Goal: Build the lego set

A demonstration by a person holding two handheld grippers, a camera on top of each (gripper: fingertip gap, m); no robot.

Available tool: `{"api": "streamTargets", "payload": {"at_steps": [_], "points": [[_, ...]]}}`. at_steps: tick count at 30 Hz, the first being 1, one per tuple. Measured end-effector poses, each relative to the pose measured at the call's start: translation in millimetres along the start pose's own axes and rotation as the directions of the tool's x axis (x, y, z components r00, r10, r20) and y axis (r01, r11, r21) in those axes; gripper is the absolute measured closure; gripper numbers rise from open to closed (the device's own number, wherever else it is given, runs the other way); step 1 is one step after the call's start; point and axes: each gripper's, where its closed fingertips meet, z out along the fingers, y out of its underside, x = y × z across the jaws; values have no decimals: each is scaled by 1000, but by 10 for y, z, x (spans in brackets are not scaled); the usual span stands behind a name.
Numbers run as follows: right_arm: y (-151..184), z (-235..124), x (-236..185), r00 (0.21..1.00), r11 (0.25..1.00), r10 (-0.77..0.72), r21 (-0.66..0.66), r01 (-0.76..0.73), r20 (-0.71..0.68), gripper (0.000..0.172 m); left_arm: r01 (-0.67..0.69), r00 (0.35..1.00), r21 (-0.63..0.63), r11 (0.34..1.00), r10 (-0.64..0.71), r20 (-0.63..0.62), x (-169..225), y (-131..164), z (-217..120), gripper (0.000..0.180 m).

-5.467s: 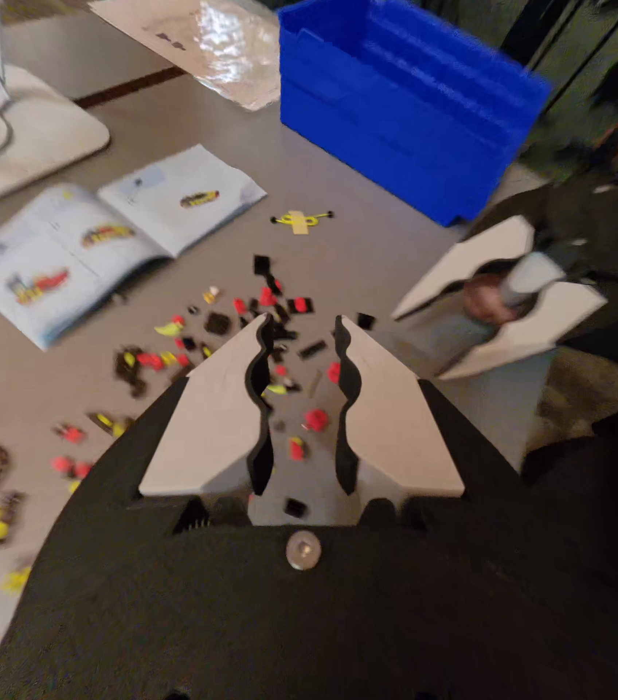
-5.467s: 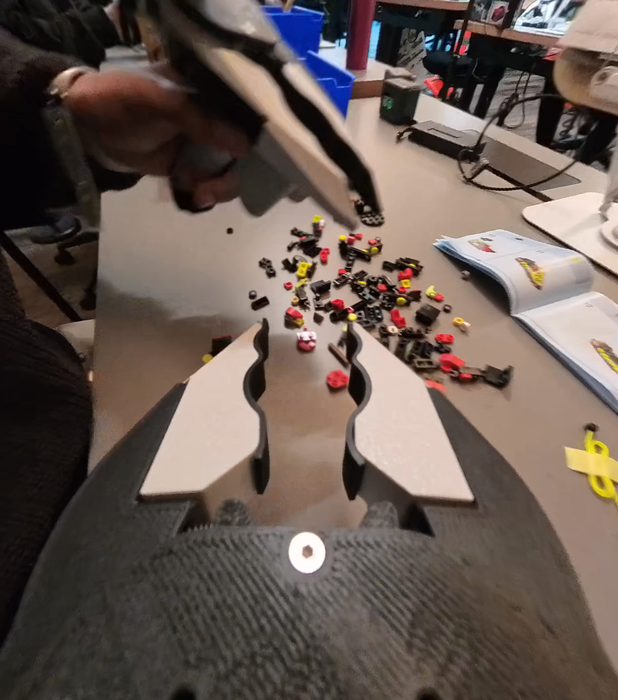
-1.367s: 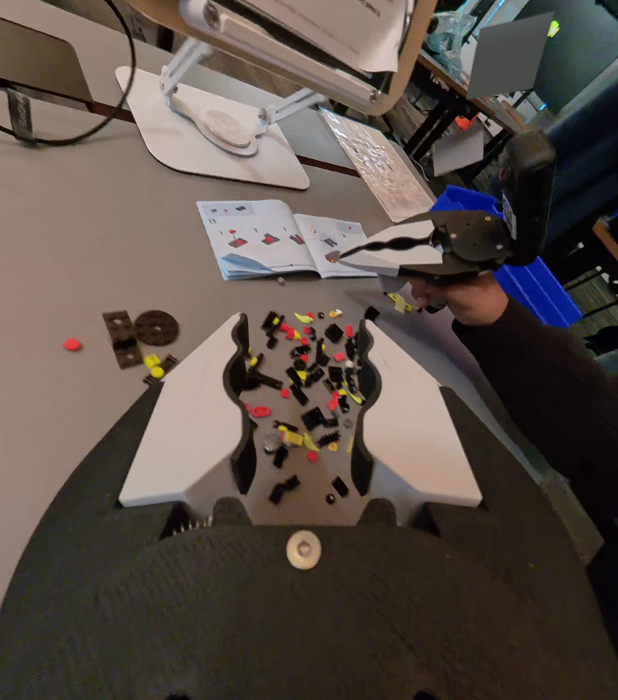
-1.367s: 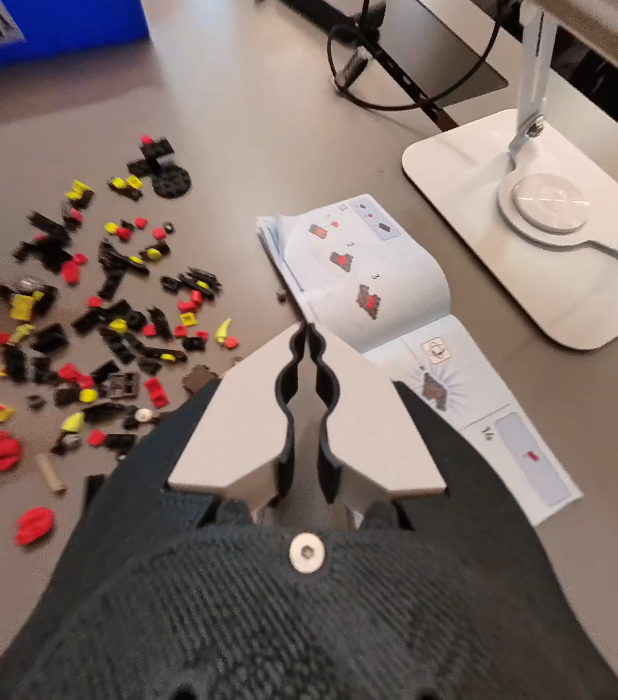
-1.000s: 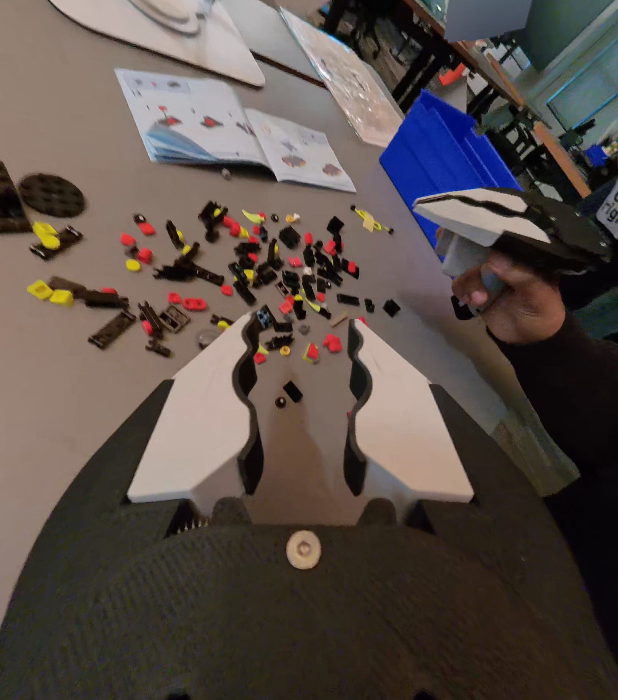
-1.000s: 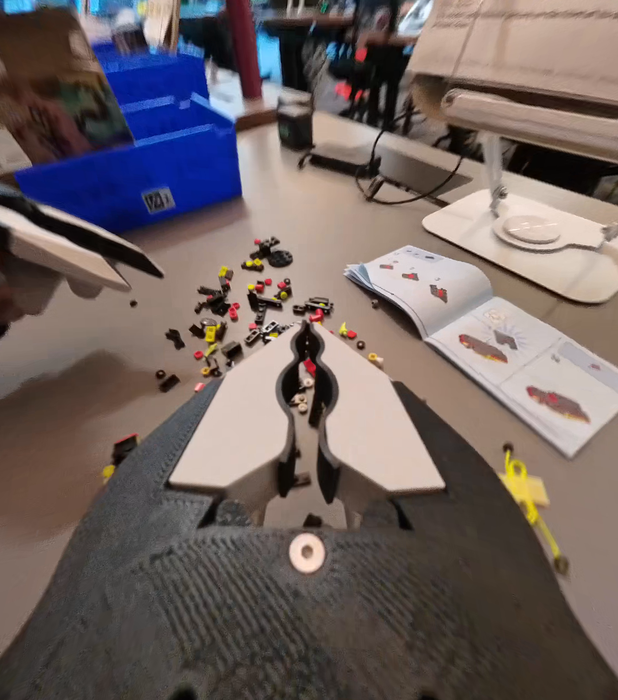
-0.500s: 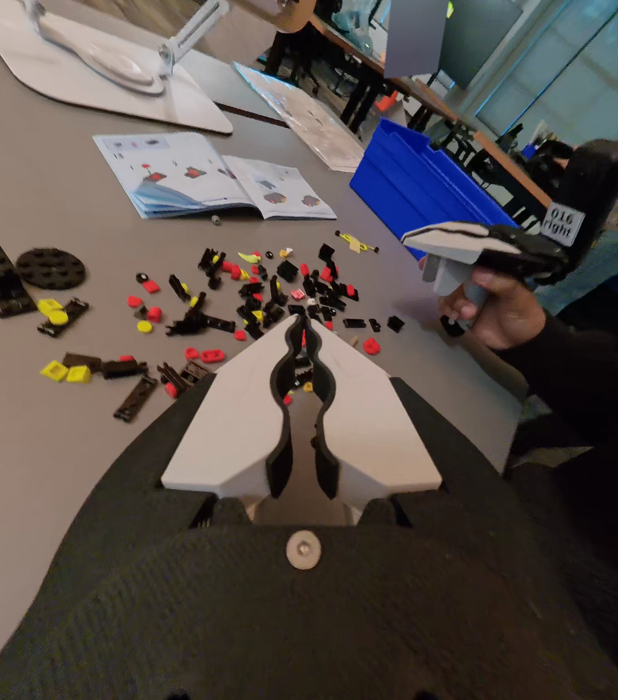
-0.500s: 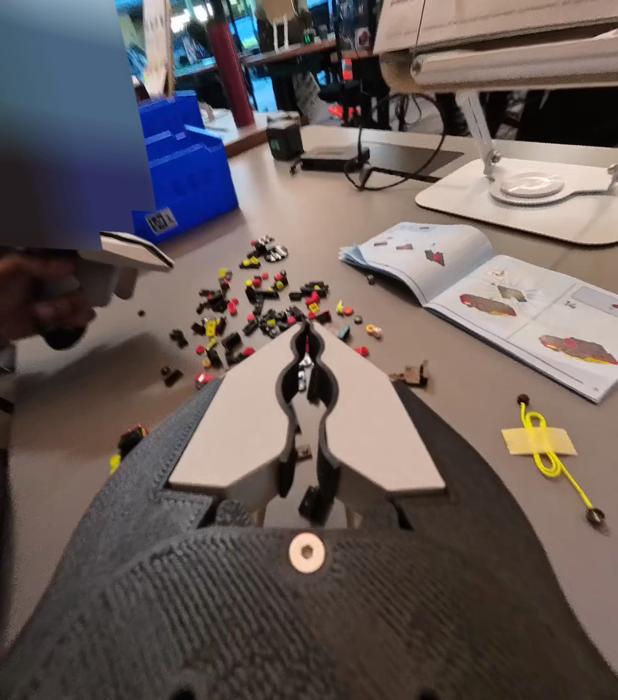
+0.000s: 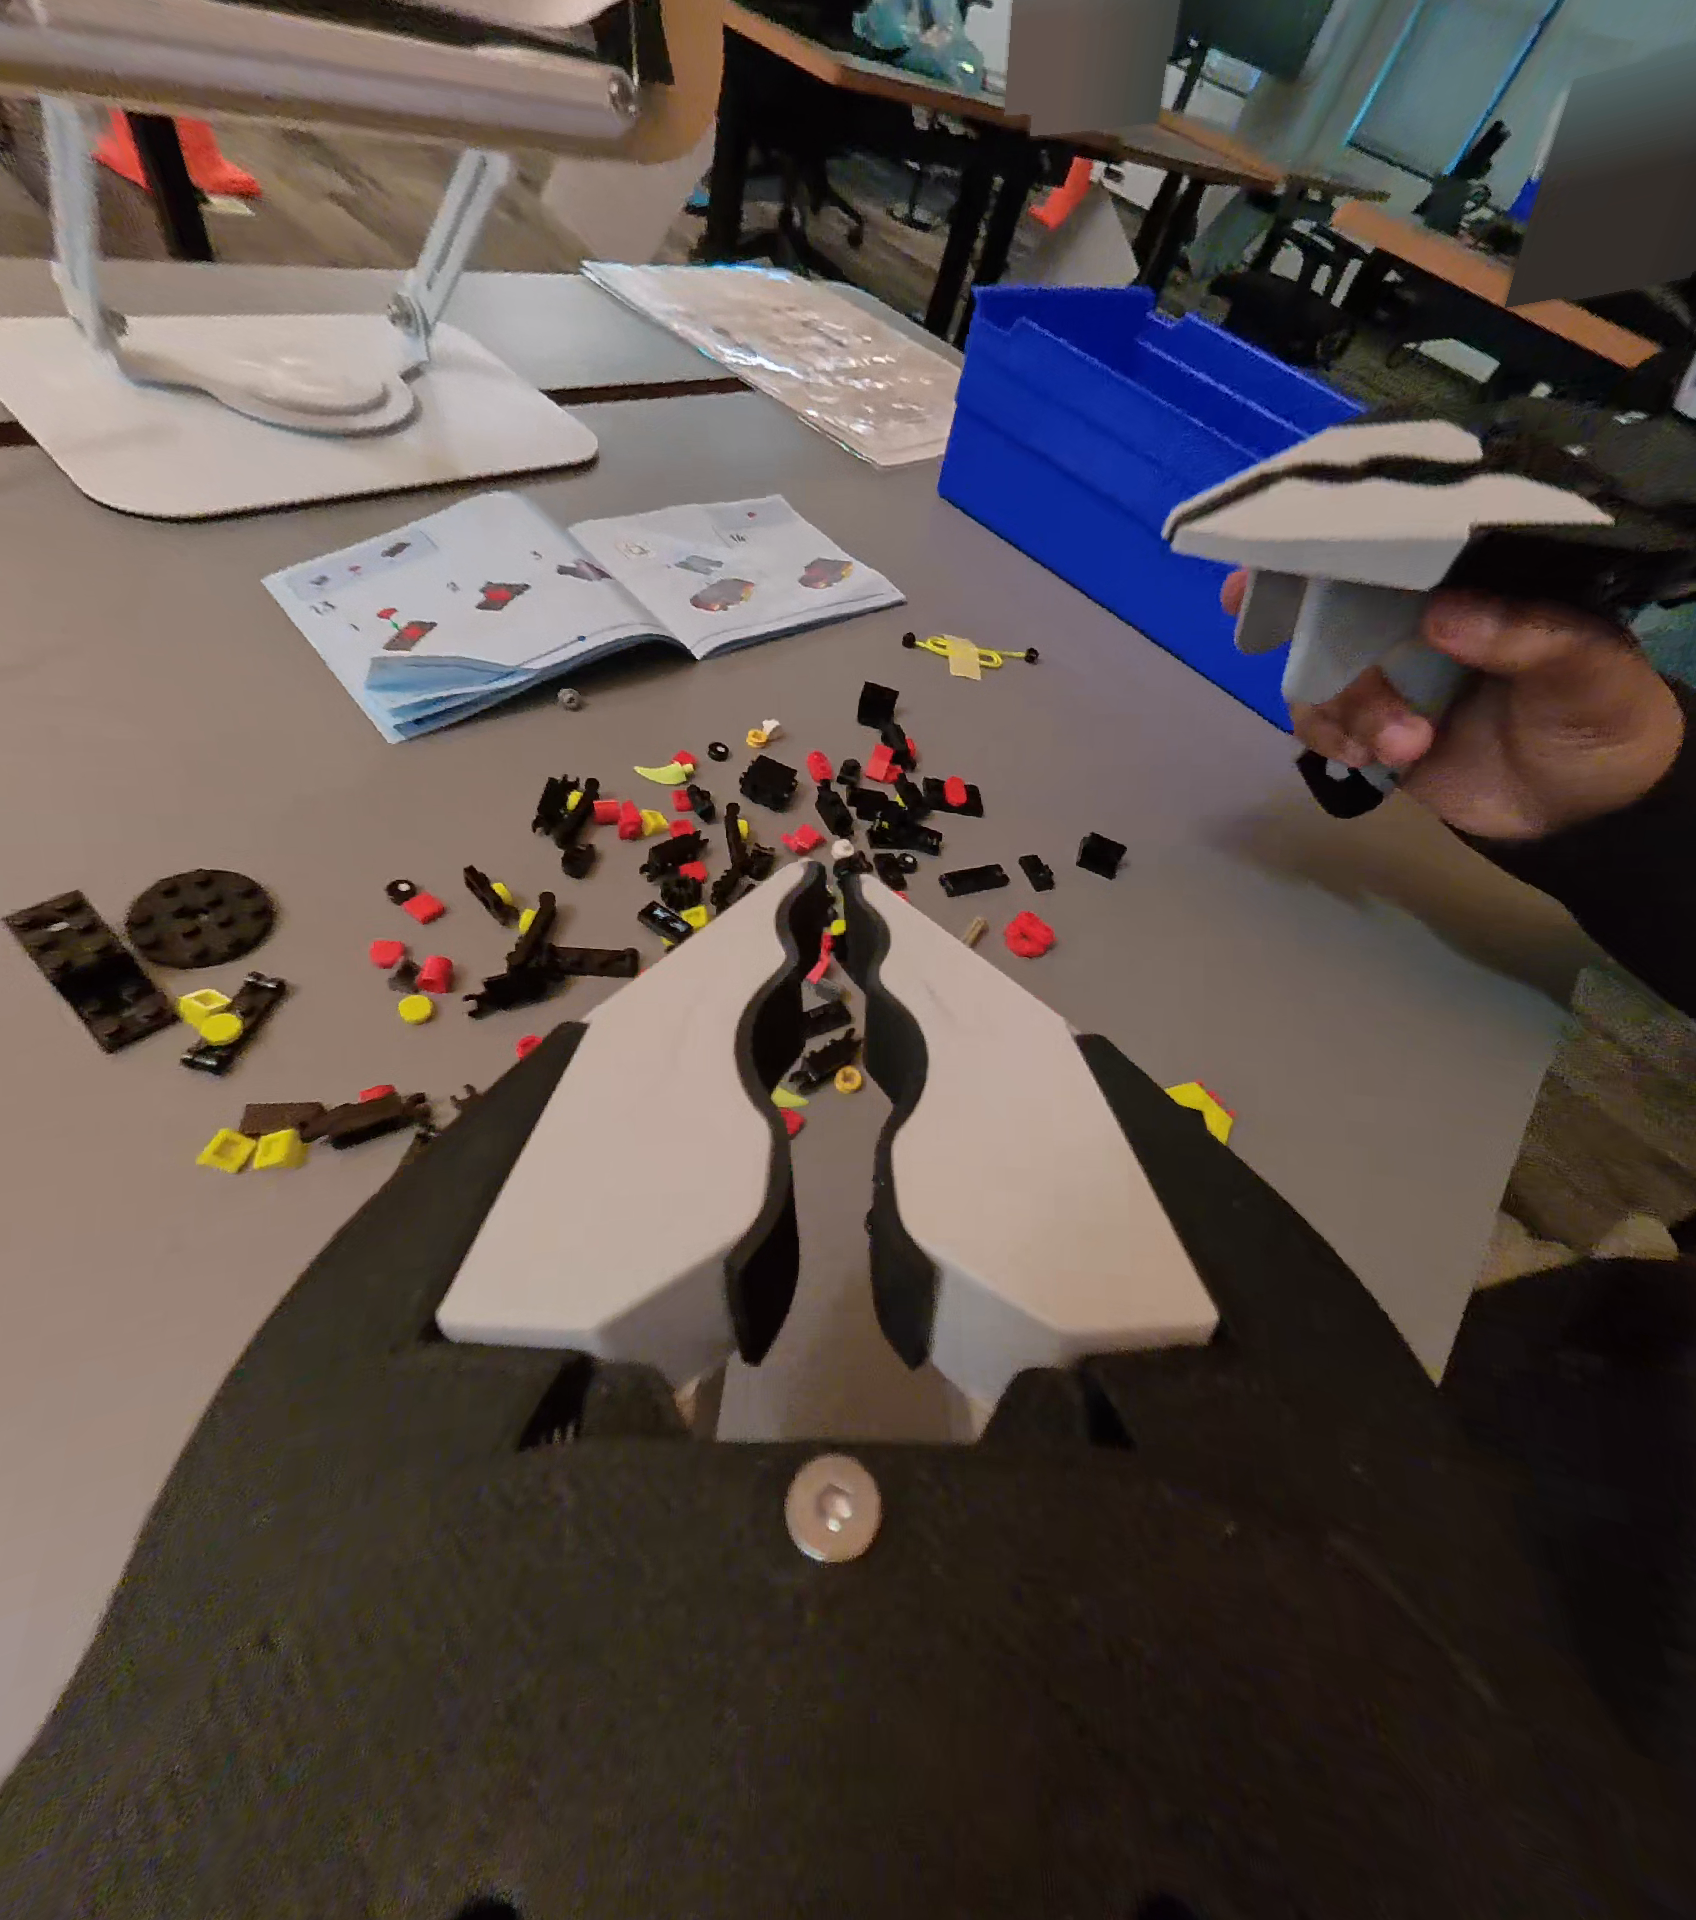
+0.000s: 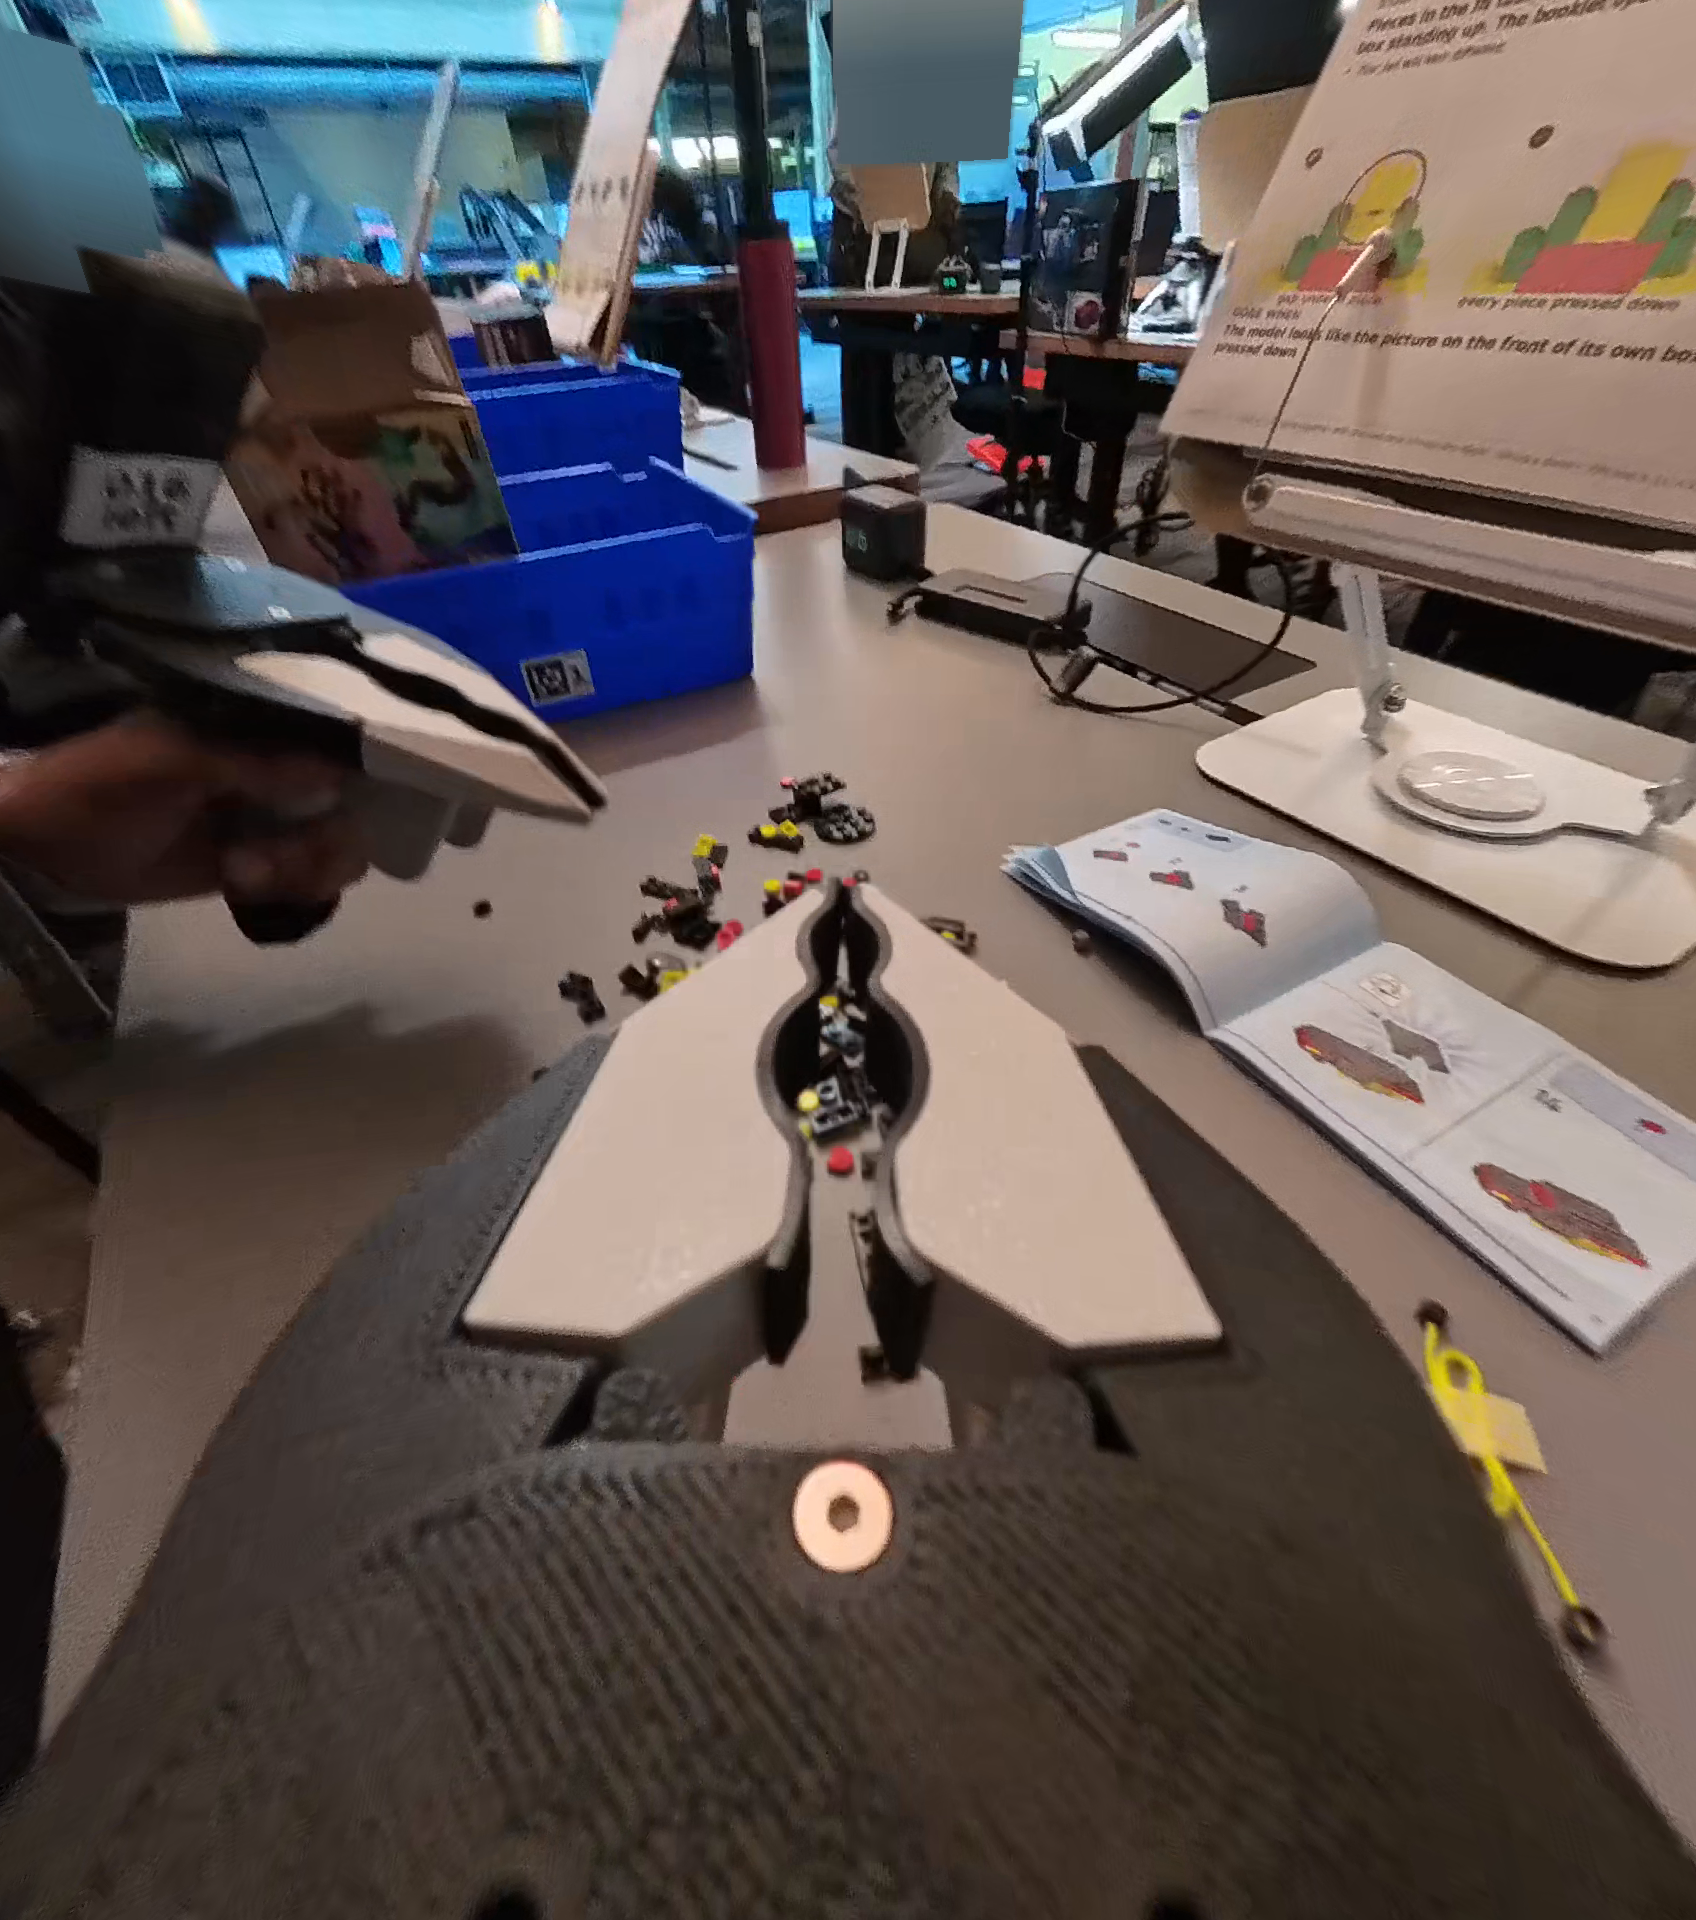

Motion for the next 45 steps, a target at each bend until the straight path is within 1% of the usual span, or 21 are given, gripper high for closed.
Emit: {"api": "streamTargets", "payload": {"at_steps": [3,7,10,13,14,17,18,20,23,25,27,29,34,37,40,43,45], "points": [[59,-60,8,1000,1000,0,-18,0,-19,172,9,1000,3,1000,-9,-8,21,2,2,179],[151,-153,122,998,999,41,-33,-43,-51,172,18,999,-32,999,-20,-50,77,59,95,179],[257,-204,244,994,995,81,-54,-85,-72,172,13,998,-57,998,-17,-69,73,87,170,179],[388,-243,357,987,986,135,-86,-143,-91,172,38,995,-89,995,-45,-84,22,126,253,178],[421,-258,392,983,983,151,-94,-160,-102,172,50,993,-95,994,-60,-100,18,129,282,177],[454,-306,473,975,977,176,-99,-190,-138,172,68,972,-99,993,-88,-219,129,103,342,170],[452,-313,493,974,977,175,-97,-190,-146,172,68,968,-106,992,-91,-232,139,117,362,169],[477,-306,523,977,979,154,-111,-171,-150,172,65,969,-123,990,-92,-231,127,151,410,167],[548,-268,579,984,978,92,-169,-118,-155,172,28,975,-160,987,-62,-212,107,203,475,167],[474,-204,578,989,985,70,-146,-88,-129,172,-10,977,-175,985,-27,-210,115,211,504,167],[434,-113,556,992,987,90,-126,-101,-90,172,-31,980,-174,984,-4,-197,97,201,520,167],[428,-55,517,992,984,113,-128,-120,-58,172,-26,981,-173,985,-8,-193,93,199,504,167],[368,-121,449,995,991,21,-128,-34,-101,172,36,979,-123,992,-60,-196,130,113,400,167],[413,-131,376,995,988,12,-152,-28,-102,172,19,982,-132,991,-44,-185,144,162,351,167],[479,-139,353,994,983,-11,-185,-9,-105,172,19,982,-116,993,-40,-182,162,131,343,167],[519,-144,386,993,979,-28,-202,4,-114,172,26,980,-142,990,-53,-190,173,180,374,167],[544,-132,392,995,979,-4,-204,-17,-103,172,26,981,-153,988,-54,-187,158,201,395,167]]}}
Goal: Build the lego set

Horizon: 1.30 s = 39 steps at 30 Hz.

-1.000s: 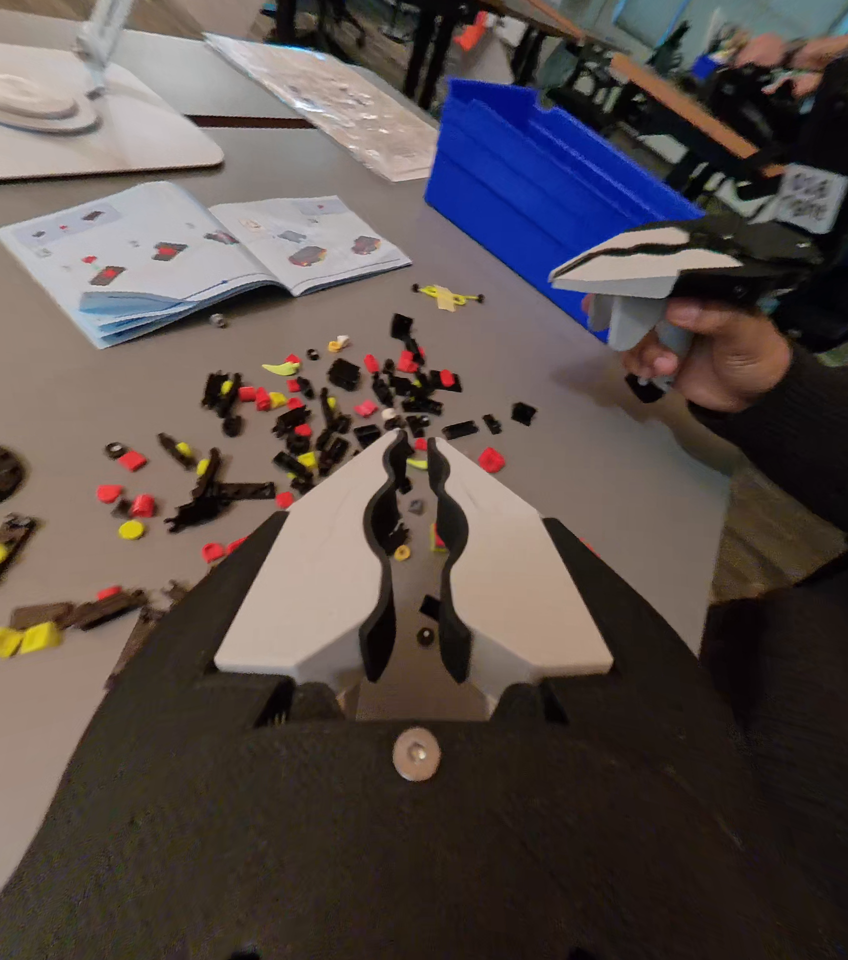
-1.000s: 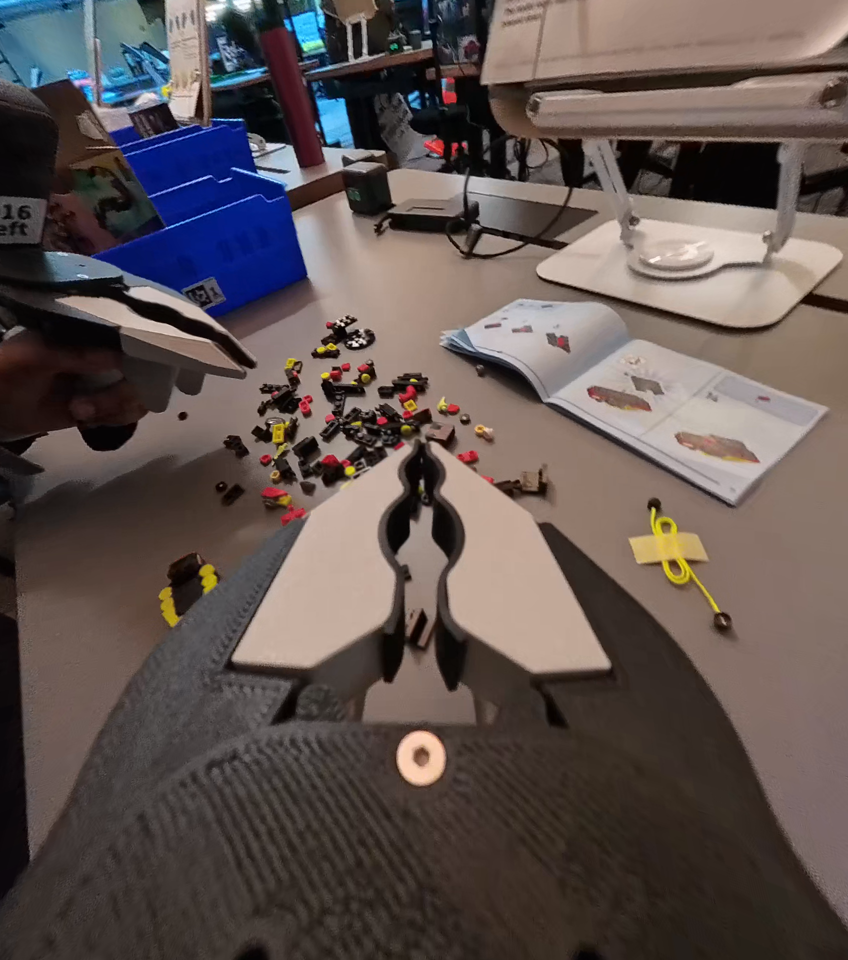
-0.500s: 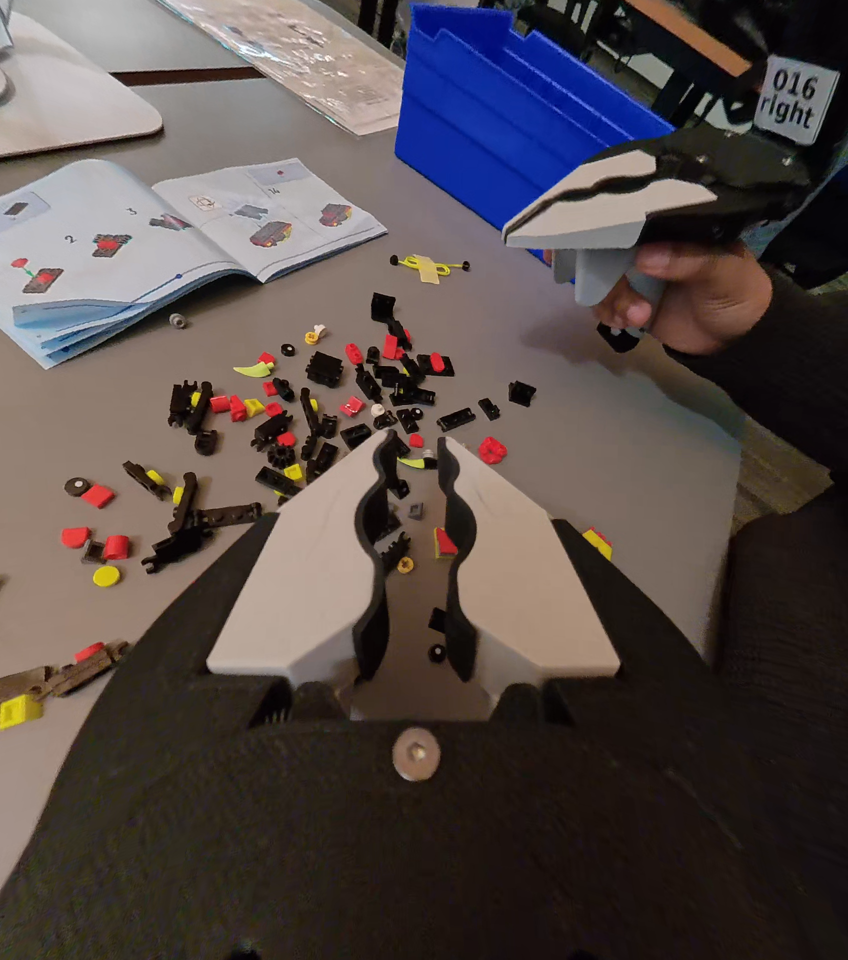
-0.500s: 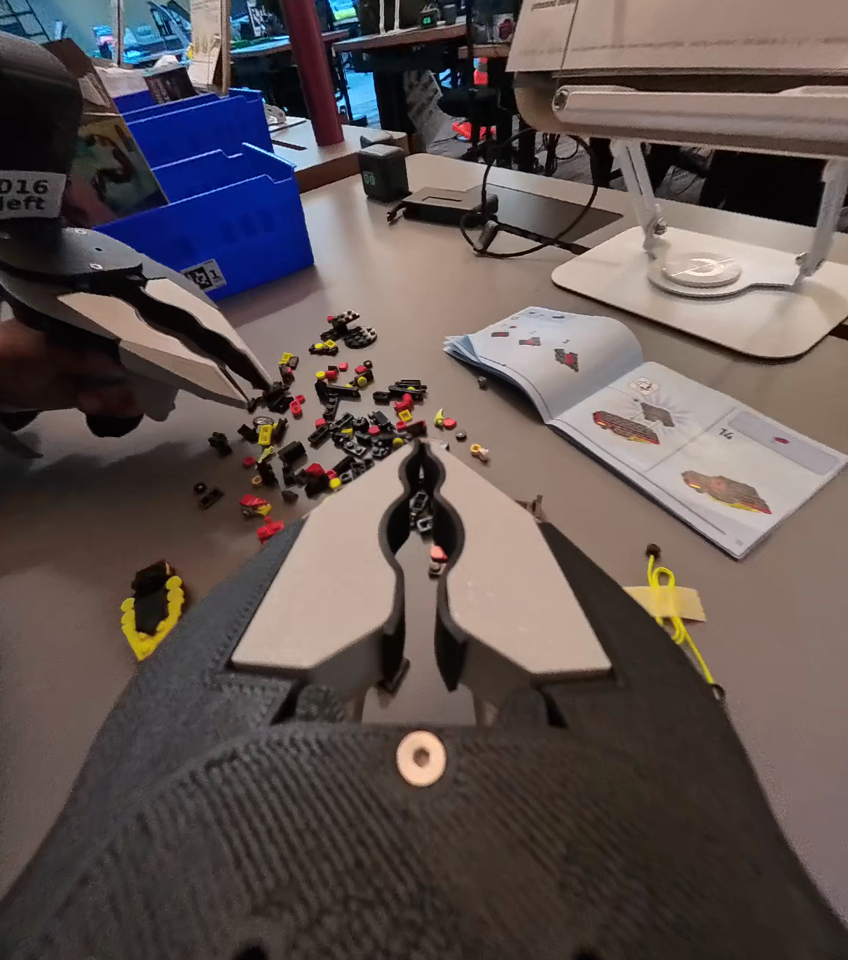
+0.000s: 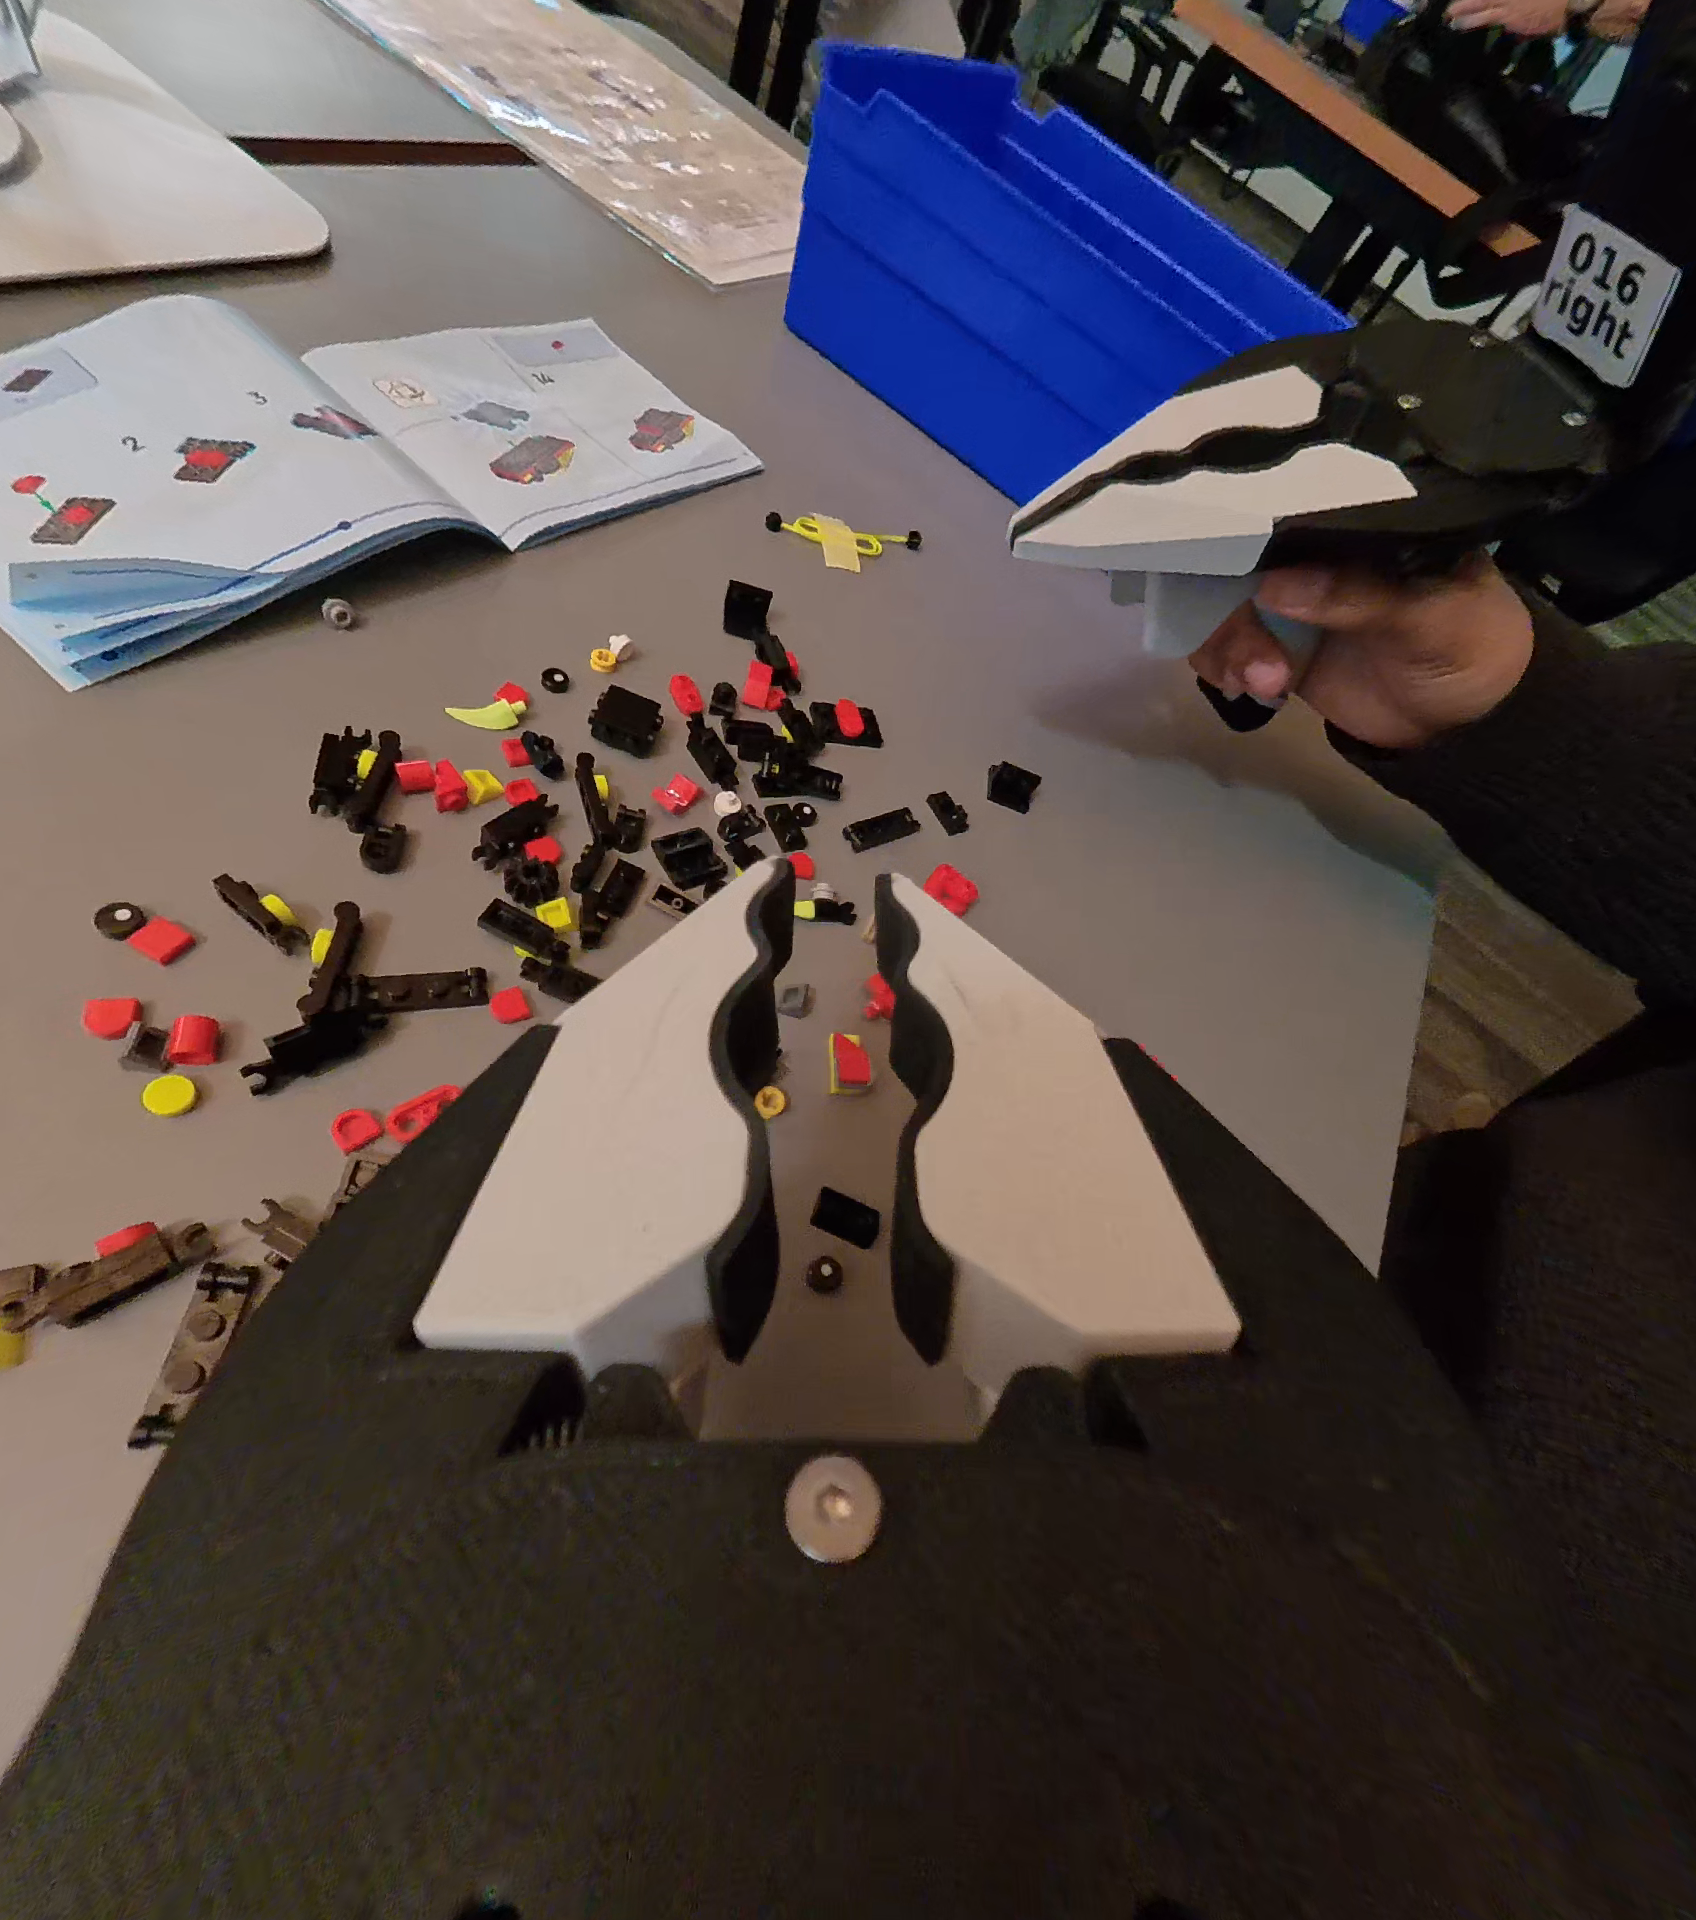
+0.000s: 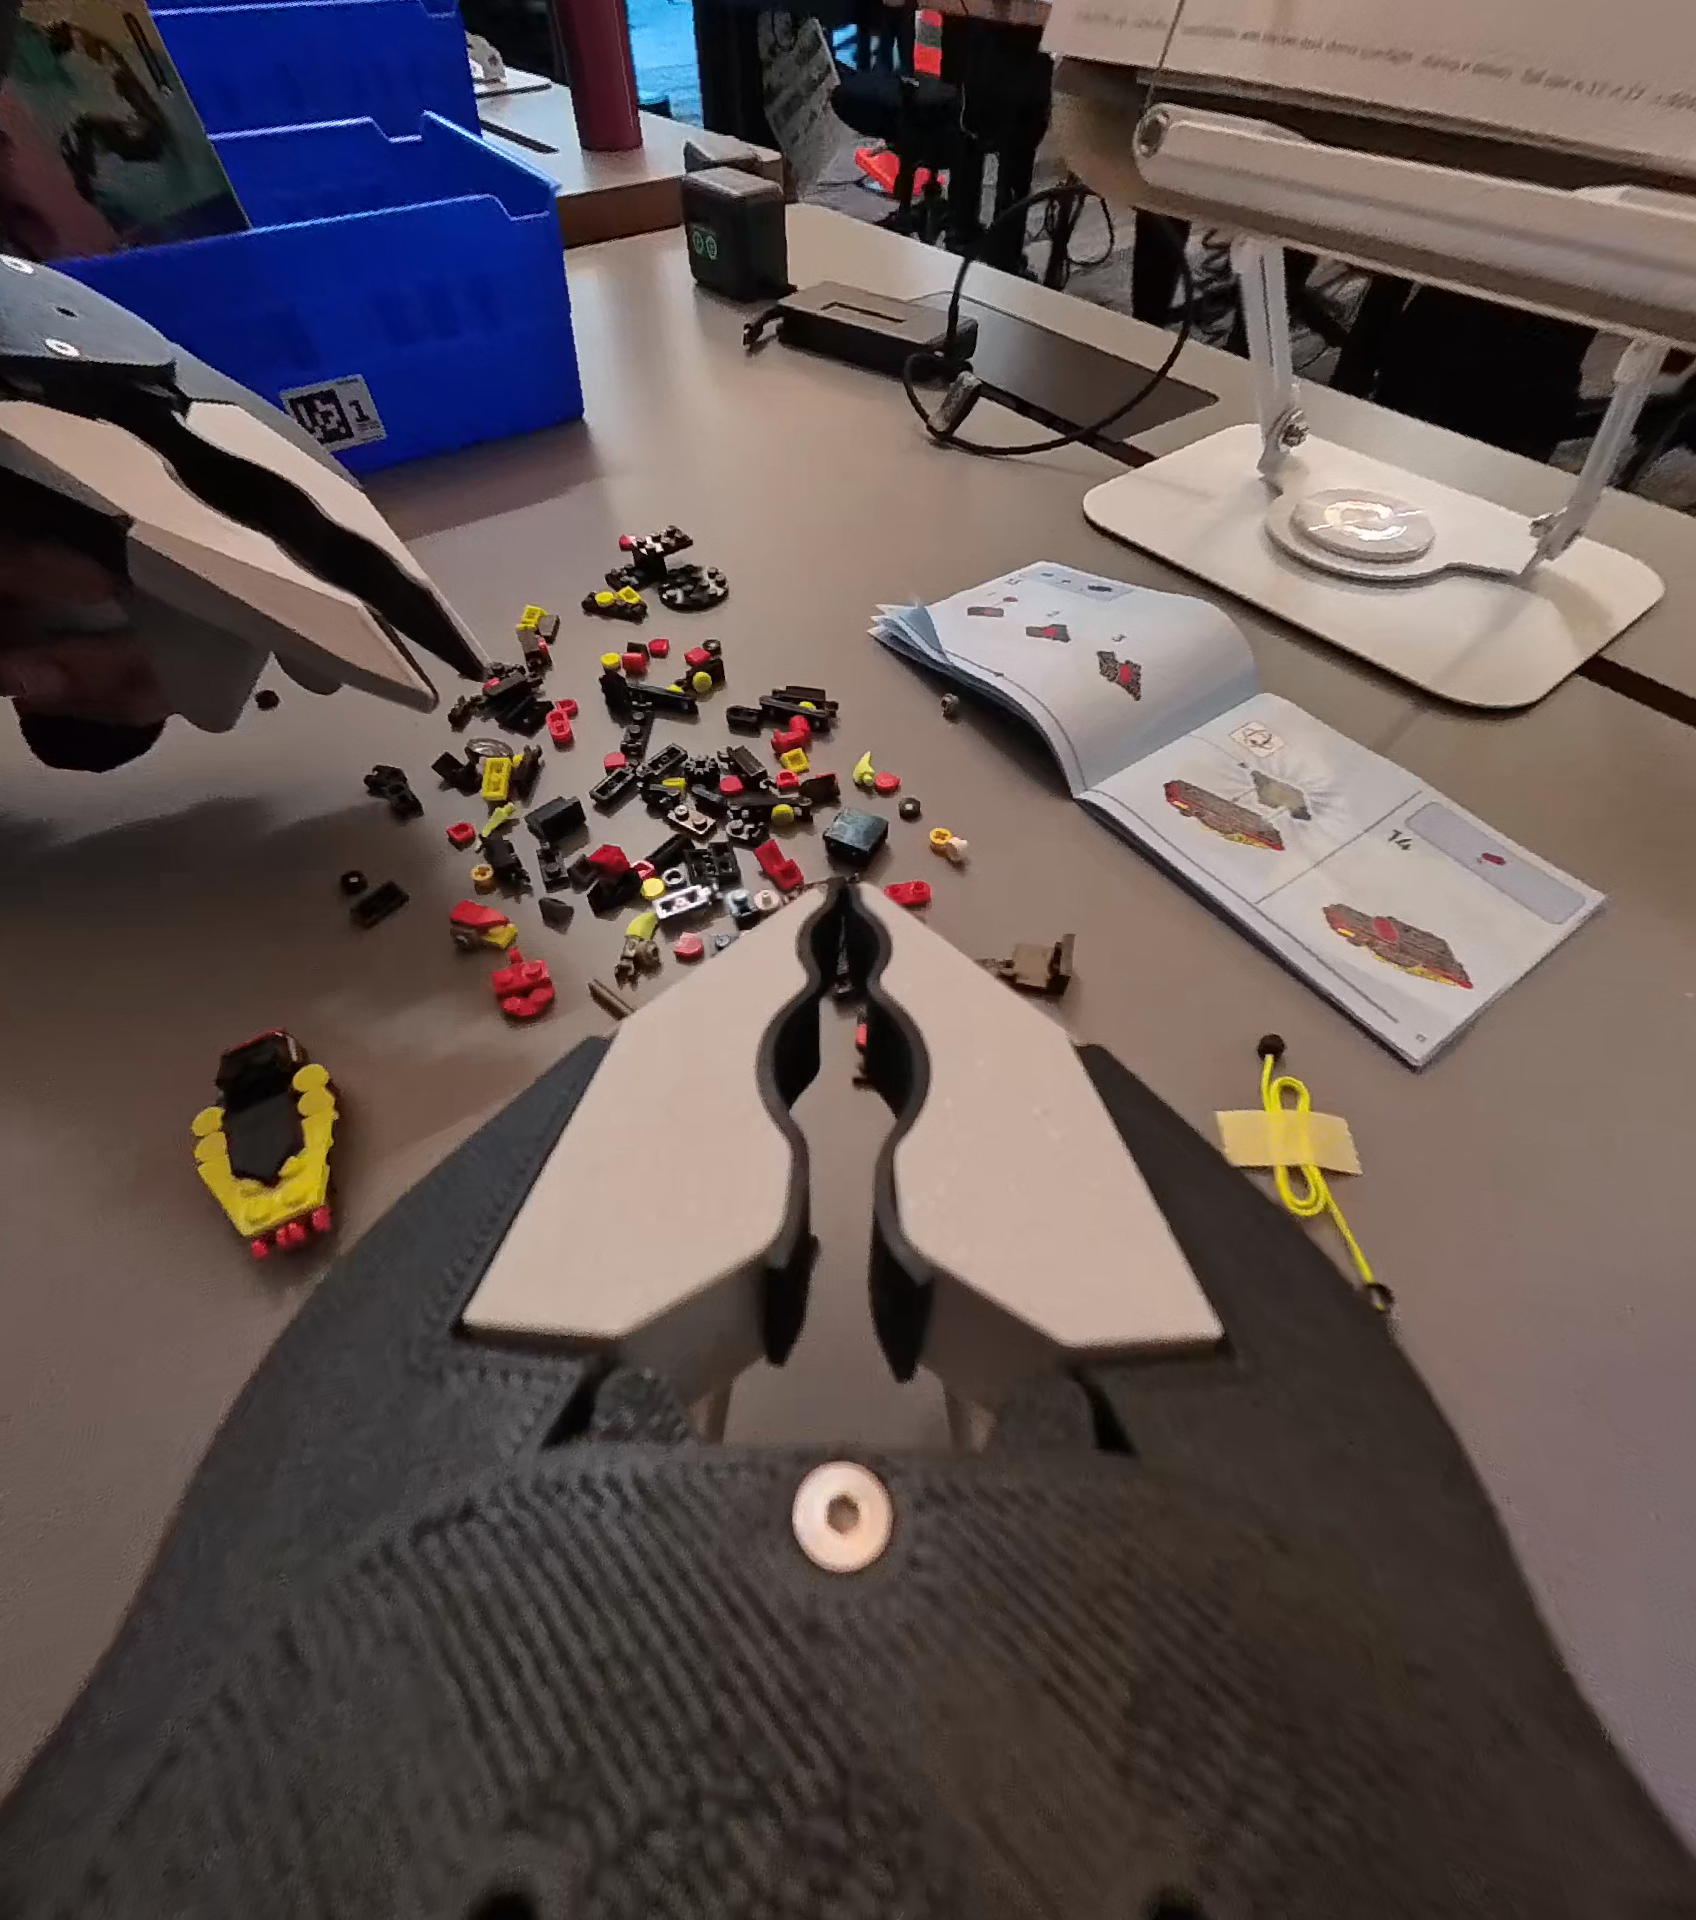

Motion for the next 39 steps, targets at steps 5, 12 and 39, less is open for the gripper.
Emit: {"api": "streamTargets", "payload": {"at_steps": [5,12,39], "points": [[72,60,8,999,999,42,-23,-41,35,172,31,999,-14,999,-31,-19,-22,24,43,166],[191,155,-39,997,996,45,-75,-40,66,169,16,1000,-48,999,-16,-9,-56,93,94,166],[669,350,121,999,954,1,-301,14,51,147,175,983,-49,983,-177,-49,-245,126,130,163]]}}
